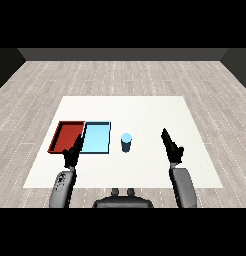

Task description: Pick the blue can and put it in the blue box

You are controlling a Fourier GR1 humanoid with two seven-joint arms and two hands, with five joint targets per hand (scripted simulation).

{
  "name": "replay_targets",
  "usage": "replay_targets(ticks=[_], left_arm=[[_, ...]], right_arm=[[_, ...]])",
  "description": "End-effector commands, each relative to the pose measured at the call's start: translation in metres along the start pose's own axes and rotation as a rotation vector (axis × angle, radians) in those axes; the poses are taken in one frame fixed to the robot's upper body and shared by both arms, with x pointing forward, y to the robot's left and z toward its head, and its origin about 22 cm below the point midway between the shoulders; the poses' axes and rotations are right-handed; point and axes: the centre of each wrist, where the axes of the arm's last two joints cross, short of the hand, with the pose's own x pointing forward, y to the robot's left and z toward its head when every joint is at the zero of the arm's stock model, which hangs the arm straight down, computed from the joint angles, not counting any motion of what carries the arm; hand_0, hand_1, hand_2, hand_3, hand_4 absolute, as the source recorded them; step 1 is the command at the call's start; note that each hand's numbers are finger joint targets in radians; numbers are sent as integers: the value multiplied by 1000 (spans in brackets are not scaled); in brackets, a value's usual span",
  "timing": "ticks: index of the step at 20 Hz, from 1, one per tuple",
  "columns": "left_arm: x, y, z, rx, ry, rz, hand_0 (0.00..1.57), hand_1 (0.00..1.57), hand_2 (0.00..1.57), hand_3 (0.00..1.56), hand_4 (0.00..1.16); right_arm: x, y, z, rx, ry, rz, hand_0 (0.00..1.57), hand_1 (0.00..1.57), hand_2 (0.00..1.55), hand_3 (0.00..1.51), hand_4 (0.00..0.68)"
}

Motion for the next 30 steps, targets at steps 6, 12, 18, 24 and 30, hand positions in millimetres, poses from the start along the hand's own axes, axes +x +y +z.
replay_targets(ticks=[6,12,18,24,30], left_arm=[[4,-2,3,-37,-44,-1,0,0,0,0,0],[22,-7,-1,-11,-524,192,0,0,0,0,0],[24,-21,4,10,-522,224,0,0,0,0,0],[22,-4,5,-10,-510,226,0,0,0,0,0],[27,-16,-21,-22,-504,215,0,0,0,0,0]], right_arm=[[4,57,-30,-59,13,3,0,0,0,0,0],[2,58,-11,42,-281,-241,0,0,0,0,0],[7,66,-25,56,-282,-231,0,0,0,0,0],[9,48,-32,48,-284,-244,0,0,0,0,0],[0,56,-48,37,-225,-279,0,0,0,0,0]])
